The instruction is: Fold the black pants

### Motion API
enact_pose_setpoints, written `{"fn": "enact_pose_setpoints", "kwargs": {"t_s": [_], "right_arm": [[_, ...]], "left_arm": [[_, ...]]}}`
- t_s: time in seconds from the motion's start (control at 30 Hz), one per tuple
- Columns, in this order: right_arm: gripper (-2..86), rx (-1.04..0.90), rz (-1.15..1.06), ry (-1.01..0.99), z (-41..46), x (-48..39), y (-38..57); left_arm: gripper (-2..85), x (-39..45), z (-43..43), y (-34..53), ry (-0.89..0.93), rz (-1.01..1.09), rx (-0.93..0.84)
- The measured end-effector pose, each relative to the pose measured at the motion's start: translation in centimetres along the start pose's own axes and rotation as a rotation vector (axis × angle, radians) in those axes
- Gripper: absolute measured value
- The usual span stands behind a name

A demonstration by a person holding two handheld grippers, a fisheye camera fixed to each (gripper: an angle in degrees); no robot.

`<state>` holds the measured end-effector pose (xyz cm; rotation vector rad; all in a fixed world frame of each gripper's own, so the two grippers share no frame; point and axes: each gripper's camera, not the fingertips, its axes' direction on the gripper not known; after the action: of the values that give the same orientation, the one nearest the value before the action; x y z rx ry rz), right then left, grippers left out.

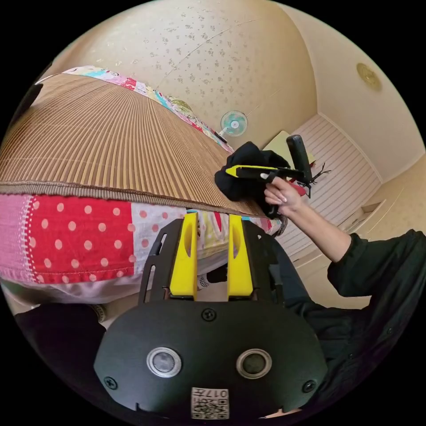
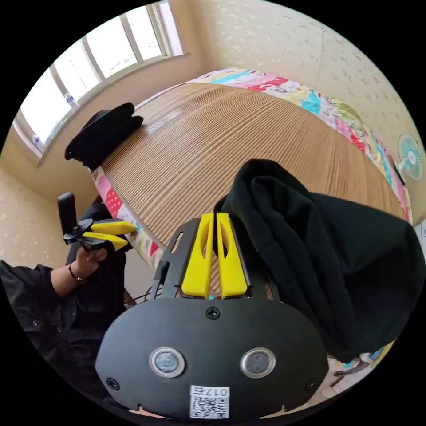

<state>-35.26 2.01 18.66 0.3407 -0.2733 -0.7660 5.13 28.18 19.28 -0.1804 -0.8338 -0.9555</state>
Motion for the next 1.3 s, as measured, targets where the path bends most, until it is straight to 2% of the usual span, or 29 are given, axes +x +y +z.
{"fn": "enact_pose_setpoints", "kwargs": {"t_s": [0.13, 0.33, 0.5, 0.57, 0.63, 0.7, 0.77, 0.83, 0.87, 0.9, 1.0, 1.03, 1.1, 1.17, 1.23, 1.3], "right_arm": [[-0.4, 0.091, -0.02, -0.314, -1.6, -4.1, 5.1], [-0.4, 0.048, 0.002, -0.39, -4.5, -7.3, 13.0], [-0.1, 0.012, 0.08, -0.463, -7.2, -5.5, 16.7], [0.2, 0.072, 0.066, -0.499, -9.8, -3.9, 17.4], [1.4, 0.246, 0.001, -0.539, -14.8, -1.4, 18.3], [2.3, 0.386, 0.001, -0.531, -18.7, 1.3, 18.9], [3.4, 0.517, 0.109, -0.426, -21.7, 4.9, 19.9], [5.3, 0.54, 0.398, -0.187, -22.7, 10.7, 21.0], [5.9, 0.525, 0.46, -0.154, -22.4, 12.2, 21.2], [7.0, 0.499, 0.534, -0.152, -21.3, 15.0, 21.4], [9.0, 0.53, 0.623, -0.352, -17.6, 19.3, 21.4], [9.0, 0.518, 0.634, -0.447, -15.9, 19.8, 20.5], [8.5, 0.484, 0.607, -0.488, -14.0, 18.9, 18.3], [7.1, 0.474, 0.554, -0.405, -13.5, 16.5, 16.0], [5.1, 0.459, 0.399, -0.3, -13.4, 12.2, 13.0], [4.3, 0.425, 0.322, -0.242, -12.1, 9.5, 11.7]], "left_arm": [[10.5, -1.6, -0.9, 0.1, 0.013, -0.012, 0.017], [10.8, -3.6, -1.4, -0.8, 0.071, -0.037, 0.065], [11.0, -5.0, -0.9, -0.1, 0.136, -0.101, 0.108], [11.1, -4.9, -0.5, 0.0, 0.129, -0.092, 0.106], [11.1, -4.8, 0.1, 0.1, 0.118, -0.079, 0.094], [11.2, -4.7, 1.3, 0.3, 0.098, -0.068, 0.069], [11.2, -4.7, 2.3, 0.4, 0.082, -0.066, 0.048], [11.3, -4.8, 3.3, 0.7, 0.074, -0.067, 0.032], [11.3, -4.8, 4.0, 0.8, 0.069, -0.065, 0.024], [11.2, -4.8, 4.6, 1.1, 0.06, -0.059, 0.02], [10.3, -4.5, 6.0, 1.8, 0.026, -0.04, 0.011], [10.2, -4.4, 6.2, 2.0, 0.02, -0.036, 0.009], [9.9, -3.8, 7.2, 2.7, -0.001, -0.021, 0.002], [10.0, -3.1, 7.9, 3.3, -0.027, -0.013, -0.005], [10.1, -2.3, 8.3, 3.7, -0.046, -0.045, 0.004], [11.1, 0.2, 7.8, 3.6, -0.035, -0.065, 0.104]]}}
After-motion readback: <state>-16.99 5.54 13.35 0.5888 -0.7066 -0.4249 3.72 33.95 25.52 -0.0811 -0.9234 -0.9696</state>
